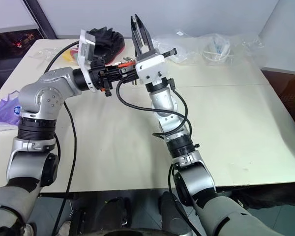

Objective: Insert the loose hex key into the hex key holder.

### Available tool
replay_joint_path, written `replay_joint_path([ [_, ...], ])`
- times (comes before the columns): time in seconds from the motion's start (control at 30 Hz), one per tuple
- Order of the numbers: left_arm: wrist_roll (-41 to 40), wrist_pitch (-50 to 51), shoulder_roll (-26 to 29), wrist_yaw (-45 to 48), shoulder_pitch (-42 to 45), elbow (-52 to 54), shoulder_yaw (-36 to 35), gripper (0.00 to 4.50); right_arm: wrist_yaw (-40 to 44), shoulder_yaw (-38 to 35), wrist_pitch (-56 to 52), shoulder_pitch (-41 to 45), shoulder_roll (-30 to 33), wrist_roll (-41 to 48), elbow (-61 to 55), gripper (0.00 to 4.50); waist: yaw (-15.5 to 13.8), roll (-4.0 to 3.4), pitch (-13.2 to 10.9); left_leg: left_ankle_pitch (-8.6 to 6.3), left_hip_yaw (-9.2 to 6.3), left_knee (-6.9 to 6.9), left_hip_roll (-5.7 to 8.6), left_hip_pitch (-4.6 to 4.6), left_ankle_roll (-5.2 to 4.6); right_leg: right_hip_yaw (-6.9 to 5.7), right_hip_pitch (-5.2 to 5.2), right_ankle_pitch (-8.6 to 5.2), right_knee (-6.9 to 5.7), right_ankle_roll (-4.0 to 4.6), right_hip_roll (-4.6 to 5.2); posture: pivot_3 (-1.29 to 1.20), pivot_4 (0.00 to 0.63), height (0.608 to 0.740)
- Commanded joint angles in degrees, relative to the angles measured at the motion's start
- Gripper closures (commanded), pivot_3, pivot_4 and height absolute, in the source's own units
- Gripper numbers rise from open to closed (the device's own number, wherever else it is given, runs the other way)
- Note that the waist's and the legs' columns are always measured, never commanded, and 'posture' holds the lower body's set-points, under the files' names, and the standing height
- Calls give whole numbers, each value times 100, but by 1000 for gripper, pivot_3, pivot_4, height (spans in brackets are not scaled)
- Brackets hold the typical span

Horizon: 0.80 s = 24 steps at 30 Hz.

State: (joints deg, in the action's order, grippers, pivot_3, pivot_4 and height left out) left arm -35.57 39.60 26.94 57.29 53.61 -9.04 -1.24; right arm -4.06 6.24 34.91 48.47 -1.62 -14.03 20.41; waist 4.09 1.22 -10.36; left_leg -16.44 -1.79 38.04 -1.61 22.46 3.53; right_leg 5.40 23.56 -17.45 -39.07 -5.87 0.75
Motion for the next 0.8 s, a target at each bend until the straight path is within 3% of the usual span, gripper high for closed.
replay_joint_path([
  [0.03,-36,-59,-21,14,89,52,-124,4500,29,55,68,151,-1,16,-112,4470,-1,0,0,0,0,0,0,0,0,0,0,0,0,0,1,0,150,740],
  [0.8,-115,-56,-83,-64,142,55,-261,4500,39,32,-30,12,118,56,-103,4470,1,0,0,0,0,0,0,0,0,0,0,0,0,0,1,0,150,740],
])
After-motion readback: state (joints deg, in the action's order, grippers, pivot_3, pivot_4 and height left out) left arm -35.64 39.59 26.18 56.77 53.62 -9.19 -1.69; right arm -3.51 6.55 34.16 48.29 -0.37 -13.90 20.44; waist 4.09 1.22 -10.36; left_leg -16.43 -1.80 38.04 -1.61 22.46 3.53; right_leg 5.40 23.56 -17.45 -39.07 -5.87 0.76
